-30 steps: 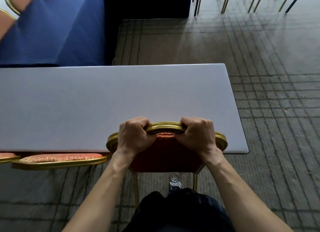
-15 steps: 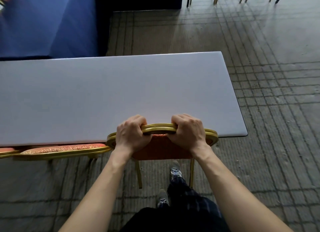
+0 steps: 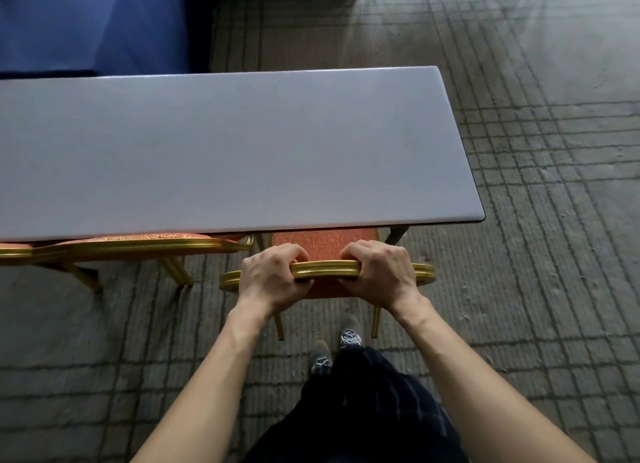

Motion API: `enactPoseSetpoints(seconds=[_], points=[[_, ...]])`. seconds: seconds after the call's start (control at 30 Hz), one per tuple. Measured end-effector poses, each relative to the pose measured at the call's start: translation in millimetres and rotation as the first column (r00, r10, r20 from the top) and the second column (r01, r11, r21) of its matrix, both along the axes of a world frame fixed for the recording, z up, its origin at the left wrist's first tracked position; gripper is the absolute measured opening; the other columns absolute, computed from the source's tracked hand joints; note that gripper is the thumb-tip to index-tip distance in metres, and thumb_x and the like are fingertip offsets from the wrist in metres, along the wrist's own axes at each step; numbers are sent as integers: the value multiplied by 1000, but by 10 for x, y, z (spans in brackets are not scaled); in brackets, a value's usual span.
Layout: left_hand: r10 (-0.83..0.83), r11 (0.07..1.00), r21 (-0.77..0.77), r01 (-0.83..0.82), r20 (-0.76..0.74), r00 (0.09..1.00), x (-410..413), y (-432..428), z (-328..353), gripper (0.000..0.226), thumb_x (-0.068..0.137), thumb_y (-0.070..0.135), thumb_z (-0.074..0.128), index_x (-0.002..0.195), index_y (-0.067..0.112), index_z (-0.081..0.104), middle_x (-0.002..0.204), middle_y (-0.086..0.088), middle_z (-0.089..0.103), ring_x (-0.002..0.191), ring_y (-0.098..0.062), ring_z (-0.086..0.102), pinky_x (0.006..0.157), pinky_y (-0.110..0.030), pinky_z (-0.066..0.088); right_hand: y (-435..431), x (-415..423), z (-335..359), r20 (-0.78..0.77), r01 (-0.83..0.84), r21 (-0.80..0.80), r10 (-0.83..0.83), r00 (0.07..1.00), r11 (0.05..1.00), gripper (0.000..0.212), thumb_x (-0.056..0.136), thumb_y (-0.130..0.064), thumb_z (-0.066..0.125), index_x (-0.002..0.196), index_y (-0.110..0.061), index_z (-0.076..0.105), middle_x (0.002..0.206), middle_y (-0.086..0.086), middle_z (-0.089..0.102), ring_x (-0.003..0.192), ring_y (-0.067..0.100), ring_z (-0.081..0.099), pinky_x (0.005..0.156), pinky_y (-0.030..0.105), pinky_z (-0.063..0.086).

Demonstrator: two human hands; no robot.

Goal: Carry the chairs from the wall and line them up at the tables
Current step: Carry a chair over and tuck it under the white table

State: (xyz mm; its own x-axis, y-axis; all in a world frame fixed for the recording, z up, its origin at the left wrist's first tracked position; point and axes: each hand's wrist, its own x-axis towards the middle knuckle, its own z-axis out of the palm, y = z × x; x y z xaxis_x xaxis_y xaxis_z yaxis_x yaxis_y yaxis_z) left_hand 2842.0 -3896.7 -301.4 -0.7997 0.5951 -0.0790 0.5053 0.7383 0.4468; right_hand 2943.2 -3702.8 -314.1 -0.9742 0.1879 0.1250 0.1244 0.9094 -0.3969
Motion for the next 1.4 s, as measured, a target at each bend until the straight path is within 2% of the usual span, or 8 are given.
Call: enactPoseSetpoints(seconds=[0.5, 0.63, 0.8, 1.03, 1.13, 1.27, 1.33, 1.4], points=[[-45, 979, -190, 75, 156, 987, 1216, -654, -341, 34, 87, 52, 65, 122, 50, 67, 116, 16, 73, 107, -16, 67, 88, -35, 49, -710, 1199, -420, 158, -67, -8, 68, 985, 998, 28, 87, -57, 65, 108, -39, 74, 92, -5, 76, 85, 18, 71, 73, 34, 54], [-53, 983, -171, 73, 121, 991, 1541, -915, -546, 41, 83, 44, 65, 124, 45, 69, 119, 13, 74, 109, -17, 68, 92, -35, 51, -986, 1518, -617, 169, -69, -4, 68, 983, 998, 27, 88, -51, 65, 109, -39, 74, 88, -4, 75, 80, 20, 69, 73, 35, 54], [-25, 980, -193, 40, 79, 997, 1695, -1012, -683, 42, 83, 53, 62, 124, 48, 66, 113, 10, 75, 103, -20, 68, 91, -37, 52, -1084, 1697, -740, 158, -31, -12, 32, 987, 999, 26, 90, -51, 64, 111, -39, 73, 91, -2, 76, 82, 22, 69, 77, 36, 52], [47, 967, -254, -32, 54, 997, 1978, -993, -847, 44, 85, 57, 63, 125, 39, 66, 124, 11, 65, 111, -19, 53, 97, -37, 36, -1135, 1978, -795, 132, 49, -59, -41, 990, 997, 28, 83, -46, 73, 108, -32, 73, 103, -6, 76, 94, 21, 68, 87, 40, 47], [130, 983, -138, -119, 69, 989, 2211, -1007, -917, 44, 81, 50, 70, 122, 33, 67, 121, 10, 61, 115, -20, 50, 103, -35, 31, -1166, 2197, -825, 116, 119, -154, -102, 988, 981, 34, 75, -35, 76, 108, -27, 73, 108, -8, 75, 101, 21, 67, 92, 40, 46], [164, 979, 109, -175, 101, 981, 2442, -1149, -928, 49, 75, 36, 61, 122, 23, 66, 124, 4, 63, 124, -23, 52, 117, -41, 28, -1341, 2439, -712, 24, 162, -358, -165, 986, 919, 43, 75, -32, 70, 118, -22, 71, 116, -6, 71, 112, 15, 61, 107, 35, 40], [186, 952, 210, -222, 178, 966, 2493, -1177, -911, 56, 78, 32, 59, 132, 20, 64, 140, 1, 58, 142, -22, 41, 124, -43, 20, -1416, 2515, -646, -38, 198, -493, -248, 968, 848, 40, 82, -28, 68, 120, -17, 70, 123, -4, 69, 120, 11, 58, 113, 32, 37], [224, 896, 311, -316, 297, 928, 2522, -1188, -860, 52, 84, 27, 61, 135, 18, 62, 147, 5, 50, 147, -13, 32, 125, -34, 16, -1483, 2575, -565, -40, 245, -629, -346, 937, 737, 31, 88, -22, 65, 118, -15, 71, 123, -4, 70, 121, 7, 60, 110, 25, 41]])
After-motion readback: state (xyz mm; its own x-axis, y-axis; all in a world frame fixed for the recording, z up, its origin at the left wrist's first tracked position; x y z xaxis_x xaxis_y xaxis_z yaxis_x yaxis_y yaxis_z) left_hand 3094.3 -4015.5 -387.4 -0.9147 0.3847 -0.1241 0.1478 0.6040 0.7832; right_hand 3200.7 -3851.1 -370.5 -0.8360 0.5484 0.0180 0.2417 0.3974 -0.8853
